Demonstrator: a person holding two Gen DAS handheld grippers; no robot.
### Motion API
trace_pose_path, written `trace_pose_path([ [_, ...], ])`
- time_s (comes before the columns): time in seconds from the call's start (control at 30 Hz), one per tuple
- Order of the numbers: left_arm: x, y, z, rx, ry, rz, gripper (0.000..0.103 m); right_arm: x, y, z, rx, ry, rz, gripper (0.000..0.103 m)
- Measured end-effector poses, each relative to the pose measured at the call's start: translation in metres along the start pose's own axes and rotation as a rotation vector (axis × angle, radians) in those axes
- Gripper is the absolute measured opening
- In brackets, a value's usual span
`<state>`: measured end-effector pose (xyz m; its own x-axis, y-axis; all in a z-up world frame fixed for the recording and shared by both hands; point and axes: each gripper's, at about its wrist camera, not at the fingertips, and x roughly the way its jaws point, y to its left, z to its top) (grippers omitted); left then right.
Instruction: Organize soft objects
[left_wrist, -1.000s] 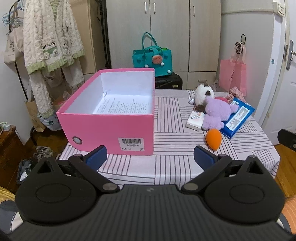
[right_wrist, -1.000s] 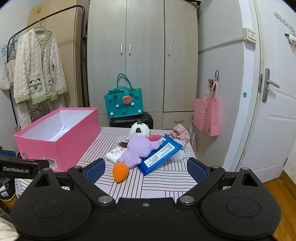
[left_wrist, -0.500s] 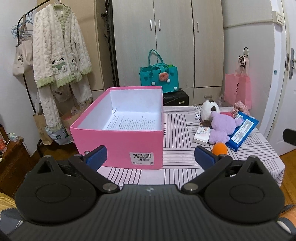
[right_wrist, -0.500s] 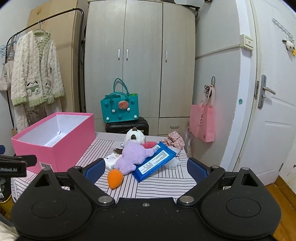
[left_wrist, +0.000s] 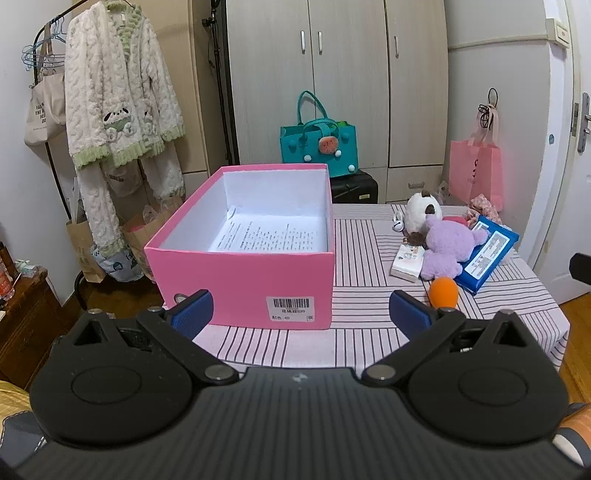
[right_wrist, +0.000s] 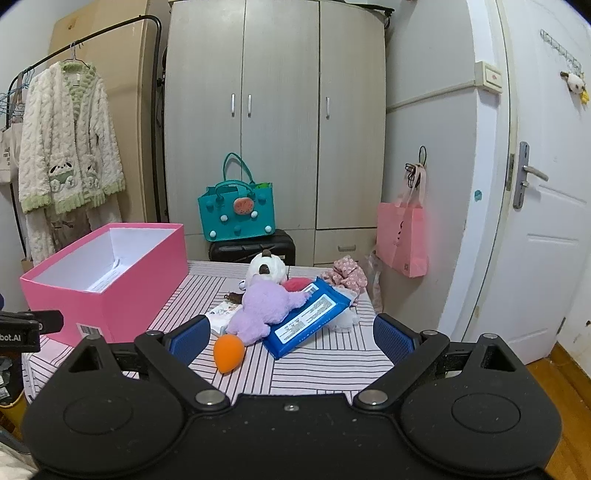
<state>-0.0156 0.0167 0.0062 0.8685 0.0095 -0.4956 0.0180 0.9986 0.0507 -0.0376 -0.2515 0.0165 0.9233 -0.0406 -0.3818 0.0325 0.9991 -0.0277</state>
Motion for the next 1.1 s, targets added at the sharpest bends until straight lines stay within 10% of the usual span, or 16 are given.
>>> trace_pose_path([
  [1.1, 0.010, -0.001, 0.001, 0.018, 0.055, -0.023, 0.103, 0.009, -0.011, -0.006, 0.026, 0.042, 0.034, 0.097],
])
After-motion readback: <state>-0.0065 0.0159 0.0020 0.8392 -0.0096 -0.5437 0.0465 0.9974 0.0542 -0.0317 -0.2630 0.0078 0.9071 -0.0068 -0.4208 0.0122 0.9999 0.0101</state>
